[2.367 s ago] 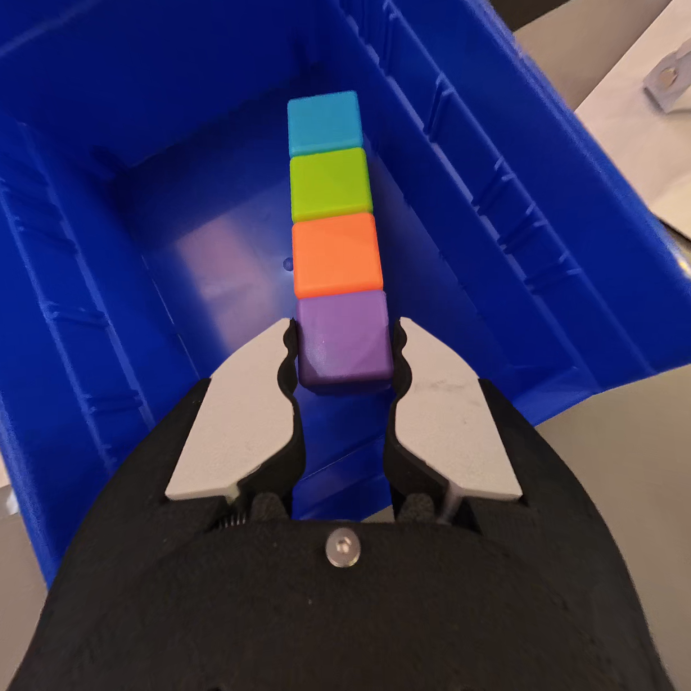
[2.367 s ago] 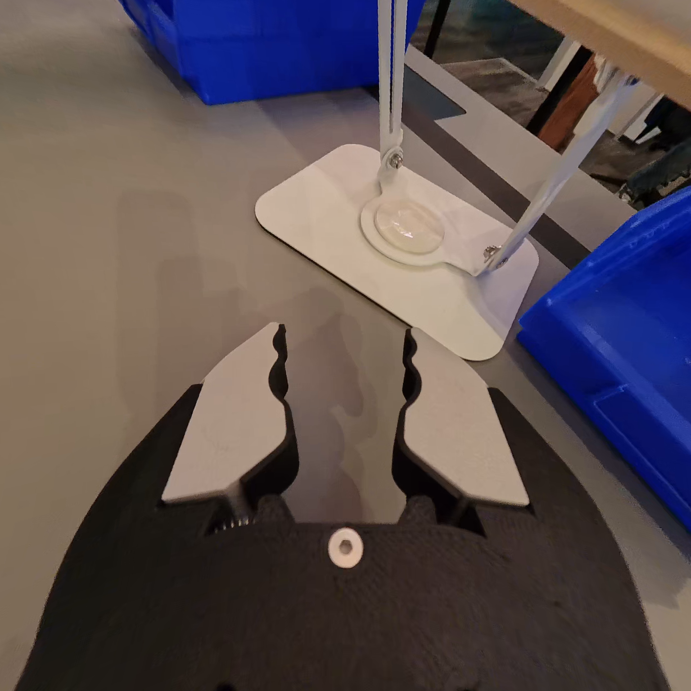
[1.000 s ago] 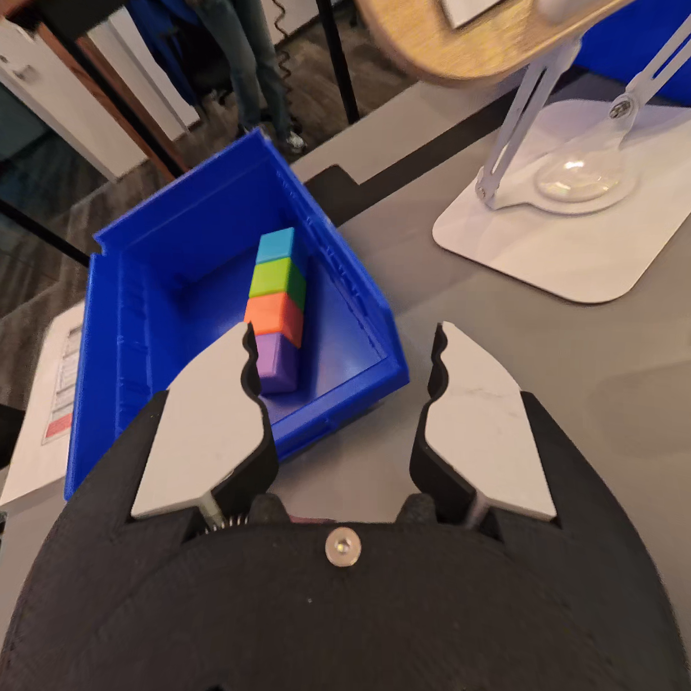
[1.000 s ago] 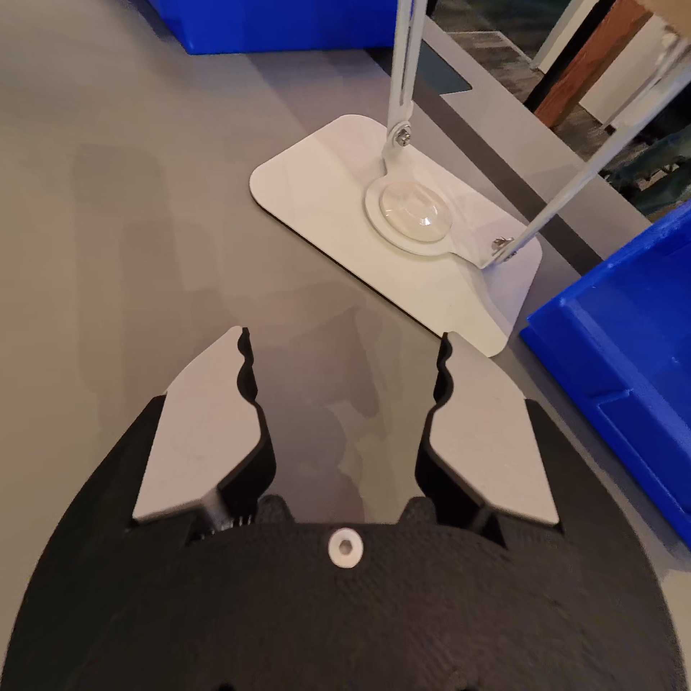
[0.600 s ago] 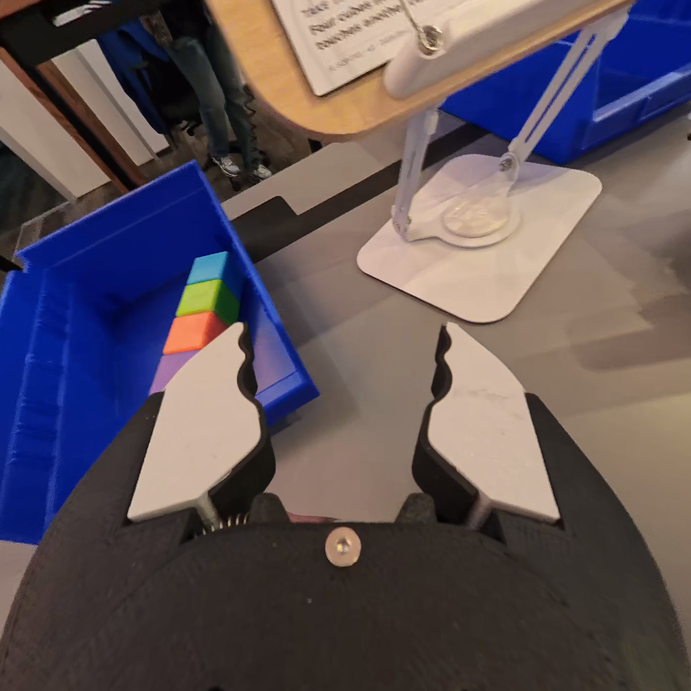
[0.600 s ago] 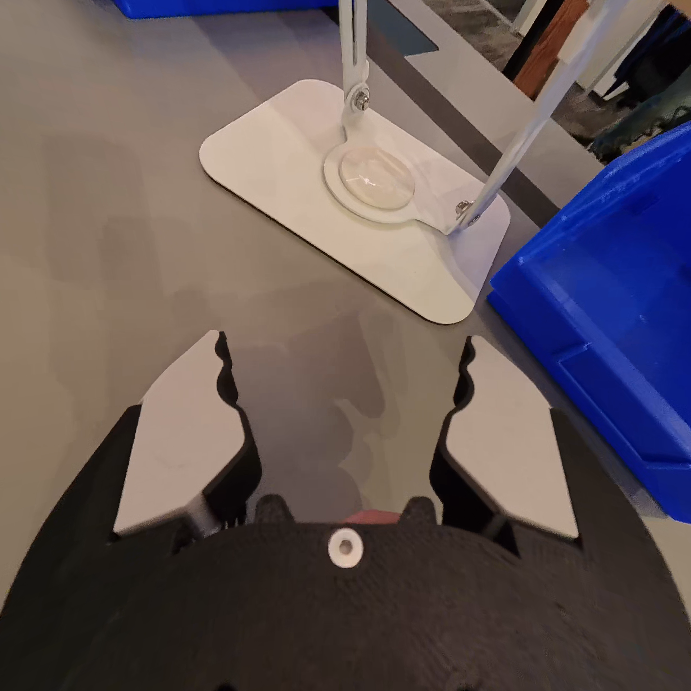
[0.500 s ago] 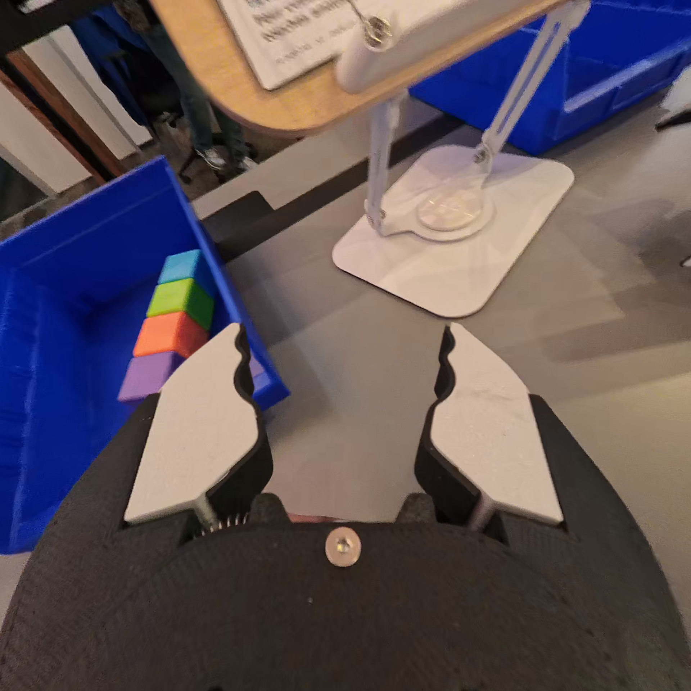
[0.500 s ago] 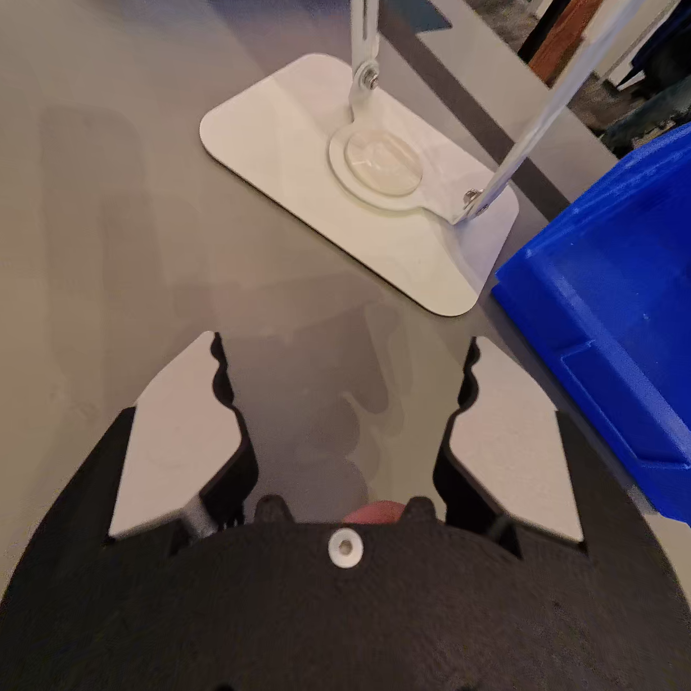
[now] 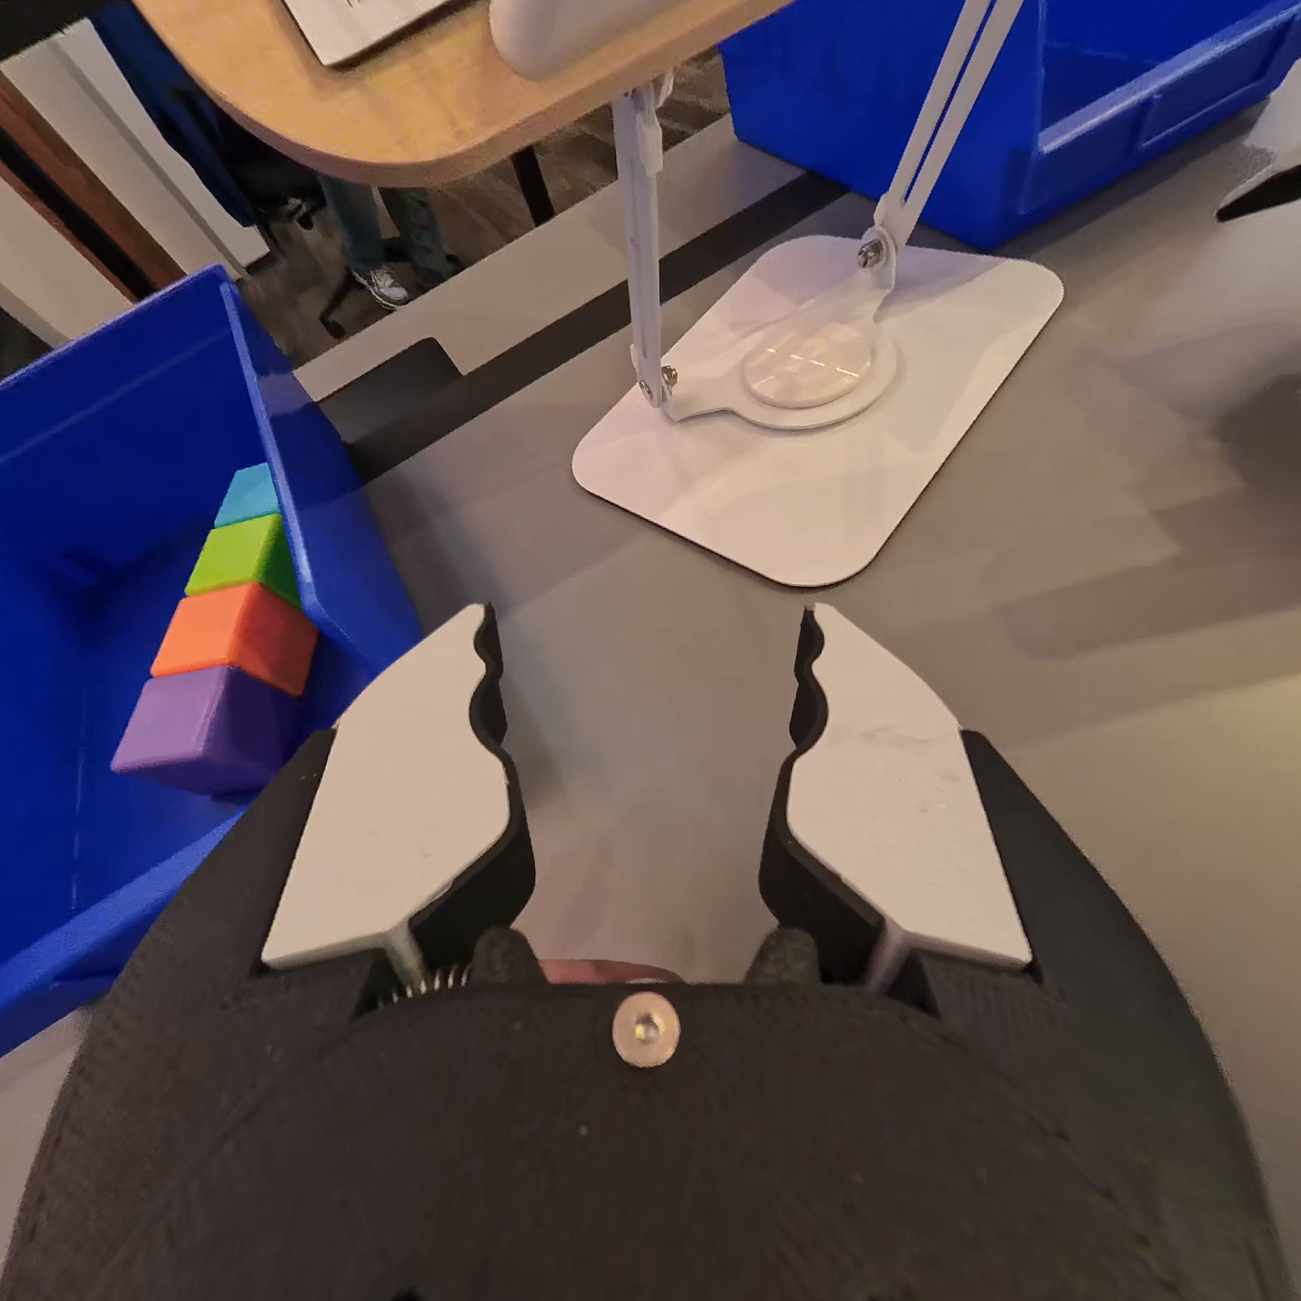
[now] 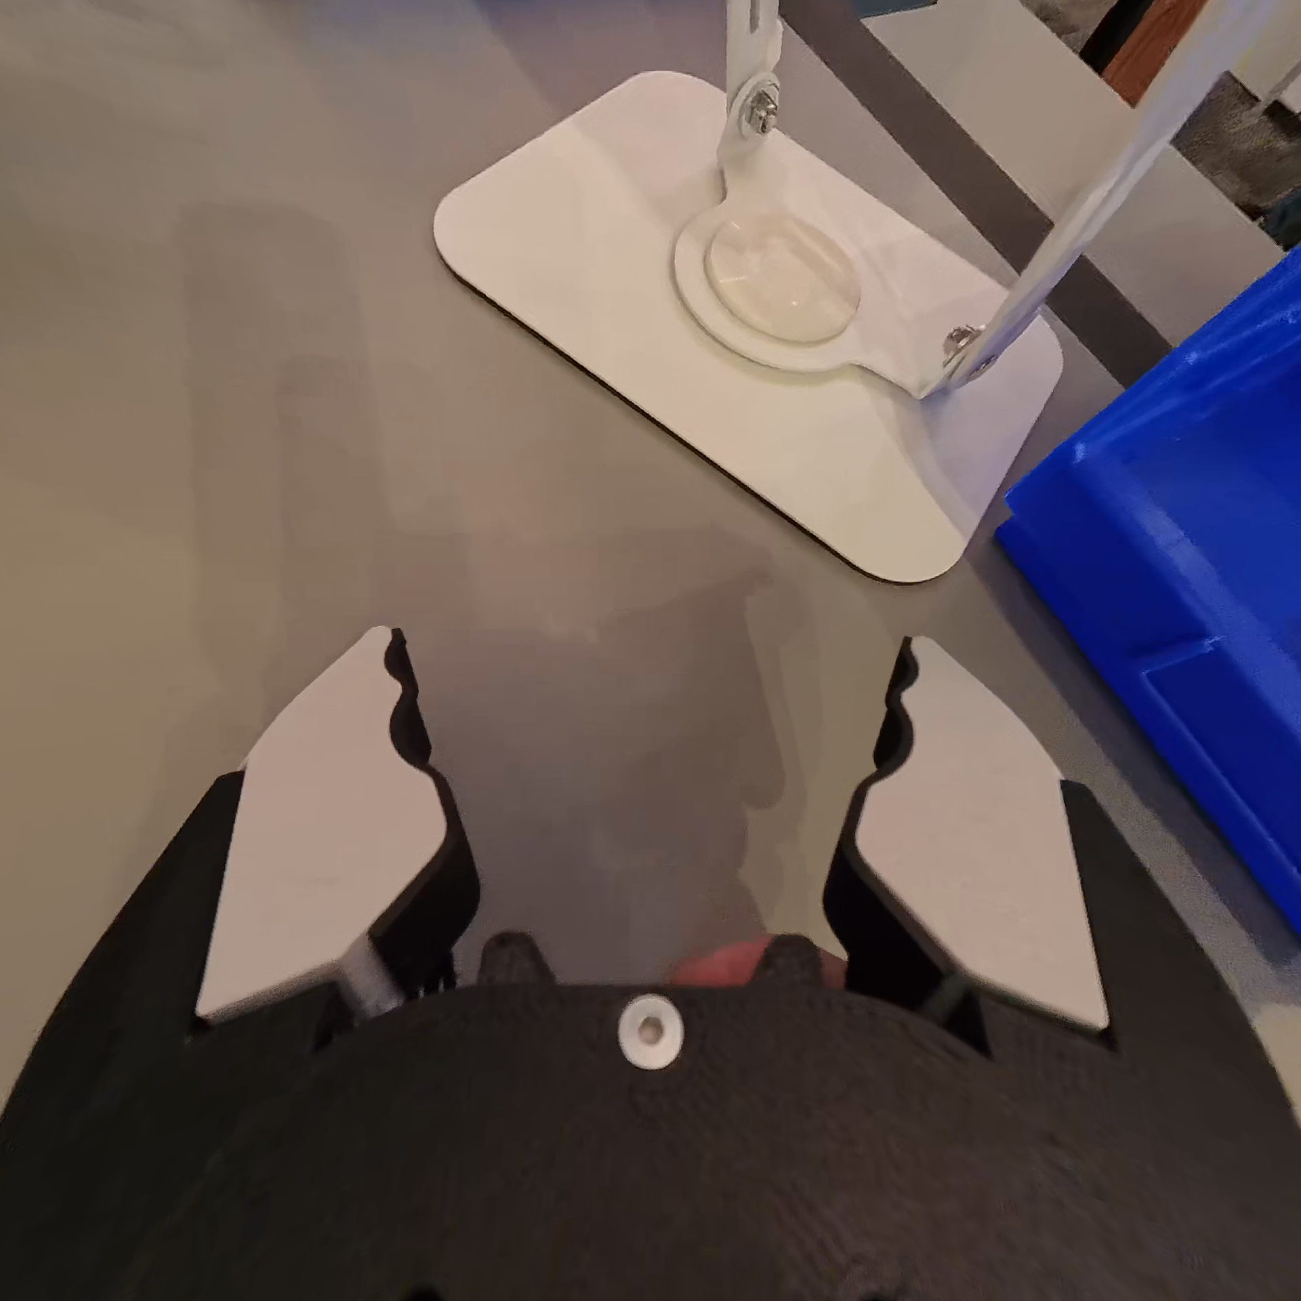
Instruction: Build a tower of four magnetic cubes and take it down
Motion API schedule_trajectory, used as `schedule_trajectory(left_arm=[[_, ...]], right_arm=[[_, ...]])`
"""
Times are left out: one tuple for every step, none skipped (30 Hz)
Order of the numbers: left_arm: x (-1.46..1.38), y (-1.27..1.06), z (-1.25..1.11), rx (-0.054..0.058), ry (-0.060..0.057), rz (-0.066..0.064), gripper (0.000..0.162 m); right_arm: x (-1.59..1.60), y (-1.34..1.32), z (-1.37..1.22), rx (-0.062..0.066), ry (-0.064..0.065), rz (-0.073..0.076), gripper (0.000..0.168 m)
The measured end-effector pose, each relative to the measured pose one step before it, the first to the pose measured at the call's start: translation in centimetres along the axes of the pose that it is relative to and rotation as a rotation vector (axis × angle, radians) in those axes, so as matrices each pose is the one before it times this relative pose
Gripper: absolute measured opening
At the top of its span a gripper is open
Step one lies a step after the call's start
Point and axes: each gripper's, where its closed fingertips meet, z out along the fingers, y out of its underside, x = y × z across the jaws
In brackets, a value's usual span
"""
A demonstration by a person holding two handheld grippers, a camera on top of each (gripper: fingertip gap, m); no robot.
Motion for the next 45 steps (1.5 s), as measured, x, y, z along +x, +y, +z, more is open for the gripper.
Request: schedule_trajectory(left_arm=[[0.178, 0.108, 0.135, -0.0023, 0.0086, -0.0012, 0.078], [0.343, 0.058, 0.076, -0.0019, 0.0226, -0.0088, 0.081], [0.172, -0.146, 0.011, 0.0088, 0.0093, -0.0071, 0.082], [0.125, -0.167, -0.02, 0.0108, 0.0018, 0.0046, 0.082], [0.059, 0.128, 0.068, -0.0109, -0.0028, 0.0036, 0.081], [0.057, 0.186, 0.11, -0.0123, -0.0018, 0.0118, 0.08], [-0.322, -0.061, 0.126, 0.011, -0.0236, 0.0103, 0.079], [-0.307, -0.033, 0.148, 0.0103, -0.0221, 0.0065, 0.077], [-0.086, 0.226, 0.22, -0.0087, -0.0075, -0.008, 0.075], [0.005, 0.338, 0.317, -0.0156, 0.0011, -0.0265, 0.078], [-0.119, 0.321, 0.338, -0.0155, -0.0097, -0.0074, 0.081], [-0.444, 0.256, 0.282, -0.0135, -0.0455, 0.016, 0.081], [-0.385, 0.103, 0.191, -0.0064, -0.0453, 0.0181, 0.081], [-0.323, 0.014, 0.135, -0.002, -0.0377, 0.0026, 0.078], [-0.225, 0.024, 0.146, -0.0008, -0.0255, -0.011, 0.074], [0.223, 0.194, 0.139, -0.0125, 0.0082, -0.0123, 0.075], [0.219, 0.214, 0.134, -0.0156, 0.0102, -0.0143, 0.079], [0.136, 0.029, 0.123, -0.0011, 0.0061, -0.0157, 0.076], [0.072, 0.126, 0.128, -0.0077, 0.0027, -0.0047, 0.077], [0.012, 0.065, 0.089, -0.0071, 0.0066, -0.0029, 0.078], [0.041, -0.08, 0.022, 0.0062, 0.0138, -0.0133, 0.08], [0.283, 0.152, 0.054, -0.0122, 0.0304, -0.0203, 0.082], [0.368, 0.221, 0.058, -0.0133, 0.0308, -0.0119, 0.082], [0.282, 0.185, 0.044, -0.0048, 0.0198, 0.0086, 0.083], [0.039, 0.113, 0.062, -0.0016, -0.0007, 0.0111, 0.081], [-0.113, 0.047, 0.032, -0.0027, -0.0215, 0.0178, 0.079], [-0.033, -0.188, -0.1, 0.0051, -0.0184, 0.0141, 0.081], [0.213, -0.579, -0.243, 0.0268, 0.0021, 0.0036, 0.08], [0.304, -0.724, -0.261, 0.0308, 0.0123, -0.0203, 0.07], [0.126, -0.532, -0.104, 0.0135, 0.0015, -0.0176, 0.053], [-0.152, -0.447, 0.037, 0.013, -0.0242, 0.0109, 0.044], [-0.28, -0.492, 0.028, 0.0224, -0.0356, 0.038, 0.035], [-0.312, -0.268, 0.082, 0.0119, -0.0355, 0.0402, 0.026], [-0.142, 0.012, 0.196, -0.0027, -0.0165, 0.0234, 0.018], [0.004, -0.021, 0.137, 0.0028, 0.0017, -0.0014, 0.009], [-0.133, -0.056, 0.034, 0.0085, -0.0059, -0.0105, 0.0], [0.175, 0.13, 0.073, -0.0074, 0.0159, -0.0122, 0.011], [0.194, 0.342, 0.169, -0.0209, 0.021, -0.0262, 0.022], [0.274, 0.558, 0.294, -0.031, 0.0297, -0.0259, 0.033], [0.303, 0.461, 0.279, -0.0236, 0.0328, -0.0266, 0.044], [0.347, 0.376, 0.256, -0.0207, 0.0335, -0.0187, 0.055], [0.178, 0.424, 0.305, -0.0248, 0.0149, -0.0118, 0.074], [-0.179, 0.314, 0.306, -0.0179, -0.0123, -0.0059, 0.09], [-0.184, 0.019, 0.129, 0.0059, -0.0152, 0.008, 0.092], [-0.004, 0.031, 0.039, -0.0005, -0.0089, 0.0109, 0.095]], right_arm=[[0.015, 0.06, 0.13, 0.0074, -0.0019, 0.009, 0.128], [0.09, 0.102, 0.064, -0.0086, 0.001, 0.0048, 0.132], [0.275, -0.034, -0.041, 0.0029, 0.0159, -0.0038, 0.134], [0.289, -0.111, -0.066, 0.0081, 0.0197, -0.0097, 0.134], [0.217, -0.102, -0.084, 0.004, 0.0147, -0.0066, 0.132], [0.238, -0.021, -0.077, -0.0029, 0.0155, -0.0037, 0.129], [0.228, 0.079, -0.044, -0.0091, 0.0151, -0.002, 0.128], [-0.002, -0.104, -0.071, 0.0031, -0.0036, 0.0026, 0.126], [-0.012, -0.203, -0.13, 0.0113, -0.0038, 0.0084, 0.12], [0.066, -0.04, -0.073, 0.0, 0.0017, 0.0036, 0.116], [0.127, 0.213, 0.012, -0.0144, 0.0095, -0.0069, 0.118], [0.043, 0.247, 0.067, -0.0158, 0.0065, -0.0111, 0.119], [0.07, 0.071, 0.023, -0.0035, 0.0057, -0.0005, 0.122], [-0.049, -0.037, 0.009, 0.0027, -0.0031, 0.0025, 0.124], [-0.281, 0.034, 0.029, -0.0023, -0.0171, 0.0038, 0.125], [-0.148, 0.112, 0.019, -0.0064, -0.0128, 0.0113, 0.126], [0.173, 0.116, -0.012, -0.0048, 0.0074, 0.0049, 0.128], [0.34, 0.181, -0.03, -0.0087, 0.018, -0.006, 0.127], [0.364, 0.177, 0.016, -0.0087, 0.0185, -0.0006, 0.126], [0.392, 0.219, 0.049, -0.0112, 0.0175, 0.0091, 0.125], [0.124, 0.19, 0.088, -0.008, -0.0006, 0.0068, 0.127], [0.084, 0.297, 0.134, -0.0115, -0.0029, 0.0099, 0.129], [0.052, 0.254, 0.151, -0.0102, -0.0056, 0.009, 0.129], [-0.01, 0.188, 0.139, -0.0052, -0.0066, 0.0035, 0.13], [-0.077, 0.101, 0.04, -0.0036, -0.0104, 0.0073, 0.129], [0.076, 0.07, 0.004, -0.0066, 0.0021, 0.002, 0.13], [0.295, -0.145, -0.086, 0.0019, 0.0197, -0.0053, 0.127], [0.293, -0.667, -0.28, 0.0292, 0.0256, -0.0066, 0.122], [-0.126, -0.935, -0.39, 0.0436, 0.0036, -0.0063, 0.119], [-0.244, -0.706, -0.33, 0.0275, -0.0036, -0.0096, 0.109], [-0.142, -0.574, -0.252, 0.0216, 0.0005, -0.0119, 0.095], [-0.168, -0.494, -0.163, 0.0272, -0.0025, -0.006, 0.087], [-0.31, -0.082, 0.021, 0.0066, -0.0151, -0.0051, 0.088], [-0.15, 0.34, 0.15, -0.0165, -0.0098, -0.0031, 0.09], [-0.188, 0.494, 0.167, -0.0253, -0.0152, -0.0017, 0.076], [-0.346, 0.422, 0.156, -0.0222, -0.0279, -0.0003, 0.066], [0.081, 0.269, 0.144, -0.0149, 0.0016, 0.0097, 0.071], [0.304, 0.119, 0.076, -0.008, 0.0136, 0.0087, 0.077], [0.206, 0.122, 0.015, -0.0089, 0.0069, 0.0158, 0.095], [0.008, 0.242, 0.097, -0.0149, -0.0054, 0.0178, 0.109], [-0.214, 0.335, 0.198, -0.0168, -0.019, 0.0049, 0.113], [-0.003, 0.261, 0.257, -0.0064, -0.0016, 0.0034, 0.119], [-0.012, 0.267, 0.274, -0.0084, -0.0002, 0.0057, 0.126], [-0.097, 0.197, 0.217, -0.01, -0.005, 0.0053, 0.131], [-0.167, -0.055, 0.129, 0.0034, -0.0092, 0.002, 0.133]])
